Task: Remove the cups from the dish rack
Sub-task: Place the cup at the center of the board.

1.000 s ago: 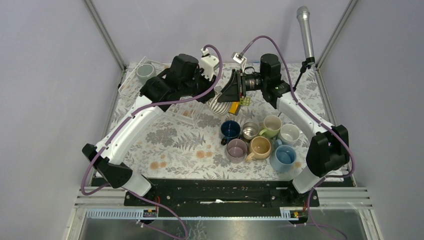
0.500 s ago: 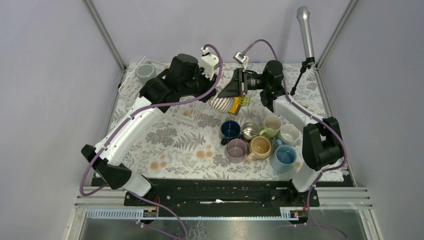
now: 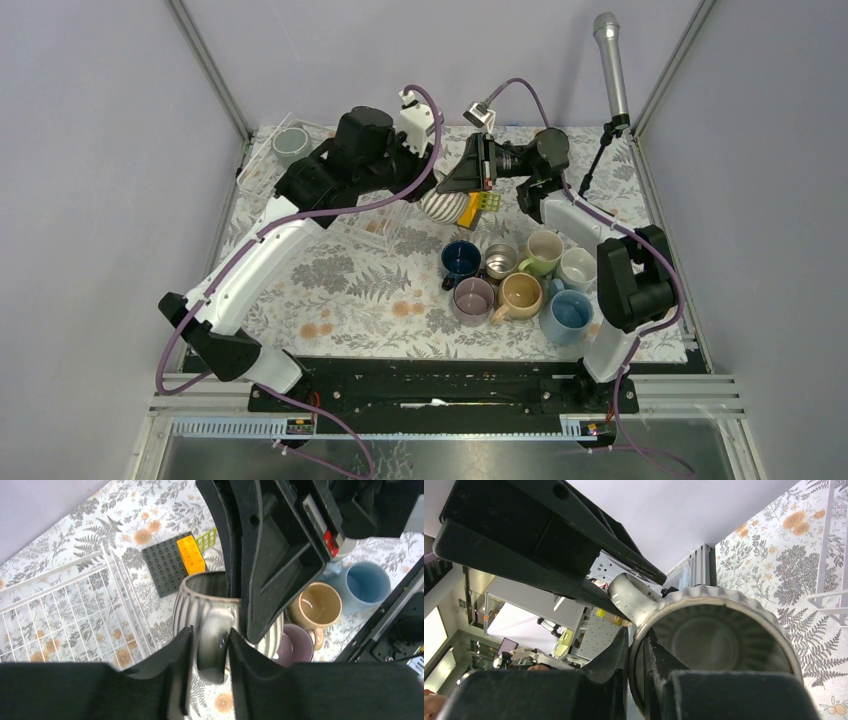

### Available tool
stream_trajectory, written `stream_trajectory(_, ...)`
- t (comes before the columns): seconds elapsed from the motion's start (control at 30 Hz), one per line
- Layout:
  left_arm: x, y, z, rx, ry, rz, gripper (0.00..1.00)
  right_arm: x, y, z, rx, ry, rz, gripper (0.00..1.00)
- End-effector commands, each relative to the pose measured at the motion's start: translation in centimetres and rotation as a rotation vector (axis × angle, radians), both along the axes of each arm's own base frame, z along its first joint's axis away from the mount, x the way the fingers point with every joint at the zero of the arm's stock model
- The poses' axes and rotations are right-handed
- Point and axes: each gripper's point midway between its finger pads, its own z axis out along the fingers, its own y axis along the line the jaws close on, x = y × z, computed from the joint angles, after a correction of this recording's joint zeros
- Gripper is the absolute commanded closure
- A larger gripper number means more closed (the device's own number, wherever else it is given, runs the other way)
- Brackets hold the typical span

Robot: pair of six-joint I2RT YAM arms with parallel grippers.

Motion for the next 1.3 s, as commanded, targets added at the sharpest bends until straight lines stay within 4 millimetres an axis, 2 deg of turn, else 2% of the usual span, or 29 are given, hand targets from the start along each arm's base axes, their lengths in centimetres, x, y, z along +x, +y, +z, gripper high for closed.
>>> stream_trajectory(0.0,2.6,-0.2,2.6,-0.082,-0.081,0.101,0.59,-2.6,-0.1,3.8,0.082,-0.195,0.040,1.00)
stream_trajectory(0.13,2.6,0.2,3.3,-0.089,-0.099,0.116,0.43,-2.4,-0.2,3.8,0.082,-0.187,0.032,1.00)
stream_trajectory(0.3,2.2,0.4,3.8,-0.103,-0.110,0.116,0.13,-2.0,-0.1,3.7,0.080,-0.172,0.022,1.00)
stream_trajectory(0.4,2.0,0.5,4.7,-0.126,-0.121,0.114,0.02,-1.7,0.0,3.4,0.073,-0.165,0.006,1.00)
stream_trajectory(0.8,0.5,-0.2,8.1,-0.243,-0.132,0.064,0.01,1.4,0.2,0.1,-0.131,-0.179,-0.206,1.00)
stream_trajectory(0.97,0.2,-0.3,9.2,-0.293,-0.131,0.071,0.01,1.9,0.0,-0.7,-0.181,-0.173,-0.274,1.00)
stream_trajectory(1.27,0.0,0.5,10.6,-0.366,-0.098,0.143,0.01,2.4,-0.2,-3.9,-0.408,-0.169,-0.419,1.00)
